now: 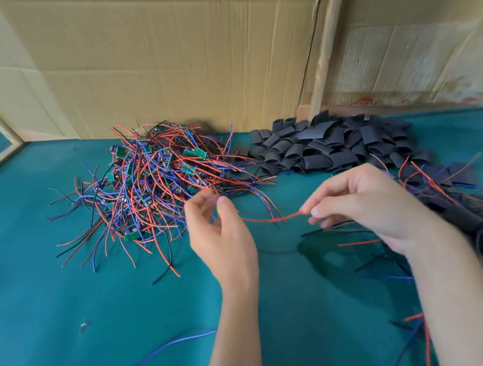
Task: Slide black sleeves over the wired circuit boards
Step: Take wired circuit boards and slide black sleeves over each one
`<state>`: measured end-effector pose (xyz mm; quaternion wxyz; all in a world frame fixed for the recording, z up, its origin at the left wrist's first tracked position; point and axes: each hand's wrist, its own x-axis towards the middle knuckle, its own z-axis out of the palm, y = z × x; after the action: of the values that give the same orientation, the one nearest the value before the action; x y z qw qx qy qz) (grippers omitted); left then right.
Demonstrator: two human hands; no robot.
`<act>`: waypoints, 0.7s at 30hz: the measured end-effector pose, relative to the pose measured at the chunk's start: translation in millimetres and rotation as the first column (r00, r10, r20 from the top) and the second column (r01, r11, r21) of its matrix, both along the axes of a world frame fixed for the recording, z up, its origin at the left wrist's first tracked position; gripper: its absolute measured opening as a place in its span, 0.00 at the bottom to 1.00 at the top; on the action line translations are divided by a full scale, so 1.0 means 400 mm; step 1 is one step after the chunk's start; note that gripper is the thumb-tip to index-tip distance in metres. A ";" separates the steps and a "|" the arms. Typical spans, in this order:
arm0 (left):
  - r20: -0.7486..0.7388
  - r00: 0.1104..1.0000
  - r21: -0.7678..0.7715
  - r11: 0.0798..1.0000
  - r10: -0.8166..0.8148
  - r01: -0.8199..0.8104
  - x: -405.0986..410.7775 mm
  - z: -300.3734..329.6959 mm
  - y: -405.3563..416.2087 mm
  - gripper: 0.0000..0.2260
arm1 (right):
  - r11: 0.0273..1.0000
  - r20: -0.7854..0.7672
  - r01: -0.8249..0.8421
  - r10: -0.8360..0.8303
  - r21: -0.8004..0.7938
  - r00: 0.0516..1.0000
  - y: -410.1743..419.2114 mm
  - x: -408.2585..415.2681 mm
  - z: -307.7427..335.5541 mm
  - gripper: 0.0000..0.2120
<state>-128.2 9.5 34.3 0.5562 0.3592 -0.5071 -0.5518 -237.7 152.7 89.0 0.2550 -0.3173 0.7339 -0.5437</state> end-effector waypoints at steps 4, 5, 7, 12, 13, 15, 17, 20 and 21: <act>0.017 0.947 -0.622 0.745 0.322 -0.242 0.030 0.025 -0.009 0.07 | 0.921 -0.023 -0.312 0.326 0.232 0.945 -0.098 0.092 -0.017 0.11; -0.006 0.945 -0.661 0.707 0.327 -0.249 0.036 0.033 -0.009 0.06 | 0.860 0.024 -0.431 0.442 0.272 0.897 -0.118 0.122 -0.021 0.14; -0.034 0.960 -0.653 0.721 0.277 -0.232 0.040 0.045 0.002 0.06 | 0.811 0.078 -0.515 0.515 0.277 0.854 -0.141 0.152 -0.033 0.20; 0.253 0.957 -0.508 0.862 0.142 0.007 0.014 0.013 0.022 0.08 | 0.896 -0.445 0.277 -0.103 0.348 0.890 -0.160 0.098 -0.098 0.03; 0.319 0.944 -0.440 0.896 0.087 0.066 0.009 0.003 0.021 0.08 | 0.842 -0.543 0.385 -0.136 0.378 0.829 -0.159 0.093 -0.114 0.07; 0.432 0.902 -0.341 0.926 0.000 0.164 0.000 -0.015 0.020 0.08 | 0.809 -0.587 0.443 -0.155 0.387 0.794 -0.160 0.086 -0.138 0.10; 0.543 0.839 -0.318 0.918 -0.030 0.238 -0.005 -0.029 0.018 0.07 | 0.805 -0.581 0.451 -0.168 0.385 0.797 -0.164 0.084 -0.148 0.10; 0.627 0.774 -0.245 0.923 -0.083 0.298 -0.009 -0.037 0.013 0.09 | 0.818 -0.524 0.429 -0.191 0.382 0.830 -0.159 0.069 -0.146 0.09; 0.623 0.776 -0.227 0.927 -0.099 0.300 -0.011 -0.037 0.012 0.09 | 0.834 -0.484 0.398 -0.187 0.382 0.855 -0.152 0.061 -0.140 0.10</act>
<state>-132.6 14.3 19.4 0.3537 0.3657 -0.7734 -0.3781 -213.2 92.0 32.9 0.0686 -0.2378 0.9213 -0.3000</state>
